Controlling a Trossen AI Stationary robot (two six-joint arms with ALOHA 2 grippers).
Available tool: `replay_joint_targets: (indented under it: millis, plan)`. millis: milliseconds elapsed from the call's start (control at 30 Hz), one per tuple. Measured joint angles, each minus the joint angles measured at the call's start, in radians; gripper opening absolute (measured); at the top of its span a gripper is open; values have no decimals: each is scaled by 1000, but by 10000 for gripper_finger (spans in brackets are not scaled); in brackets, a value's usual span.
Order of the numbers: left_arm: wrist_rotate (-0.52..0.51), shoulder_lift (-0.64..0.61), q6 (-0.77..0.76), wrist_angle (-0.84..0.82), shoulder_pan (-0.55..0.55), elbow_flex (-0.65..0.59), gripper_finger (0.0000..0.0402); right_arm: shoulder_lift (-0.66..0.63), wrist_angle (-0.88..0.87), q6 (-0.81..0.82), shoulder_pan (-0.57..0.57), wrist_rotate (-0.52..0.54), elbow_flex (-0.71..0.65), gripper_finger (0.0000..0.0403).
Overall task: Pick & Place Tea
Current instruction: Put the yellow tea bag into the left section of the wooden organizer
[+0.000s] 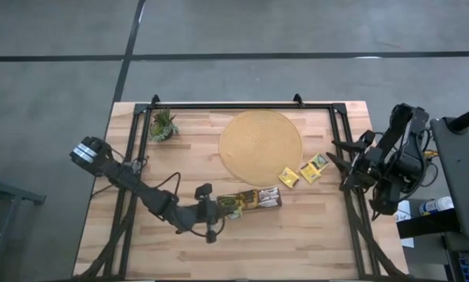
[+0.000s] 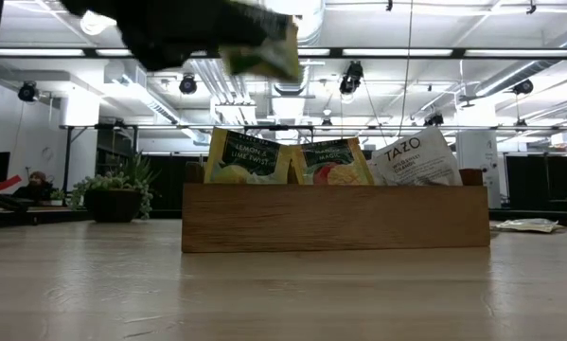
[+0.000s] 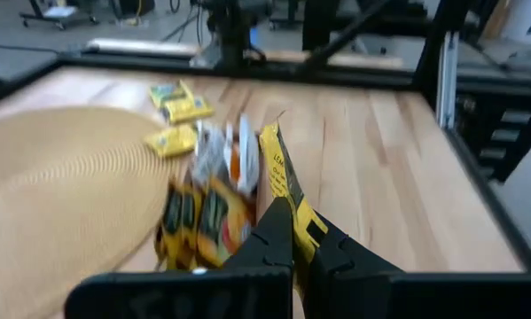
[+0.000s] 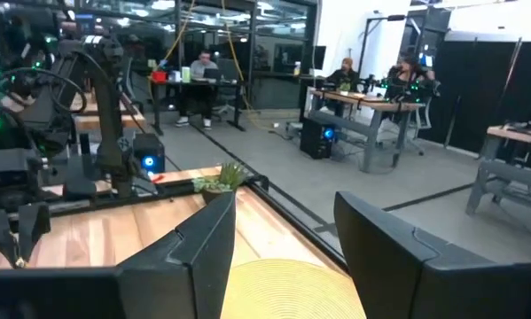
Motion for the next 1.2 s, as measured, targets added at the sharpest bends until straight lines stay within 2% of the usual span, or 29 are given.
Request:
replay_joint_targets:
  millis: [200,400,767,1200]
  plan:
    - [-8,44,-7,21,-6,-27,0,6,2,-7,0,-1,8,192]
    - [-67,91,124,37,-10,-29,0,5,2,-8,-3,-1,8,192]
    - [-173,185,256,38,-18,-22,0,4,3,-17,-3,-1,8,192]
    - [-192,230,312,-10,-21,25,0,4,2,-20,-3,-1,8,192]
